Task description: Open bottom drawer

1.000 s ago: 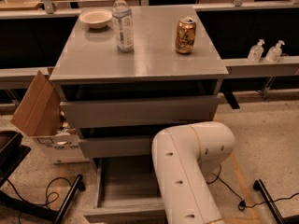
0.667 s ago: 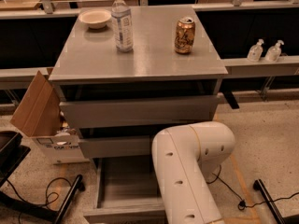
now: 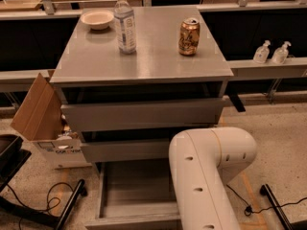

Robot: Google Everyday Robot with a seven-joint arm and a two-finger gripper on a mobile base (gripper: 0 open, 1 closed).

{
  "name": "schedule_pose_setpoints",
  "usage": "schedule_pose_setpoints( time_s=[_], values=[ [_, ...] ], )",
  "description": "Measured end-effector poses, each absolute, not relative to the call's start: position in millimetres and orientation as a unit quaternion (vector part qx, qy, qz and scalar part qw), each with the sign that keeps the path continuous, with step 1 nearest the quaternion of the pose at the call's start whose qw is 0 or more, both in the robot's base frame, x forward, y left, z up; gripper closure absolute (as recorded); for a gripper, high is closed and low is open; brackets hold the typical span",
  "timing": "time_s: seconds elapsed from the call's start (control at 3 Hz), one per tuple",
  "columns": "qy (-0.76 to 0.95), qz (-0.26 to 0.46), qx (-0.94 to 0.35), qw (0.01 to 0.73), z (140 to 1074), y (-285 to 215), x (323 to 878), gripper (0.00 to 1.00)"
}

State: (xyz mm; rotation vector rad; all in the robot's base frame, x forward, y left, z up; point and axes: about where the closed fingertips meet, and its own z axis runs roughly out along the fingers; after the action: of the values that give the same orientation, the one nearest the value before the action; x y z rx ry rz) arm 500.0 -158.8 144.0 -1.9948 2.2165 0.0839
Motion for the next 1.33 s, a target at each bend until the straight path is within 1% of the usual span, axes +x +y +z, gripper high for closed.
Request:
schedule_pose_setpoints(
  time_s=[0.33,0.67,1.0,1.33],
  values=[
    [0.74,0.029,-0.667,0.078,143.0,-158.1,498.9,0.82],
    [0.74,0.03,-0.667,0.078,142.0,-157.7,497.8,0.59],
    [0.74,0.031,-0.667,0.077,140.7,-157.0,496.2,0.28],
    [0.74,0.032,-0.667,0.076,139.9,-156.6,495.2,0.05]
  ],
)
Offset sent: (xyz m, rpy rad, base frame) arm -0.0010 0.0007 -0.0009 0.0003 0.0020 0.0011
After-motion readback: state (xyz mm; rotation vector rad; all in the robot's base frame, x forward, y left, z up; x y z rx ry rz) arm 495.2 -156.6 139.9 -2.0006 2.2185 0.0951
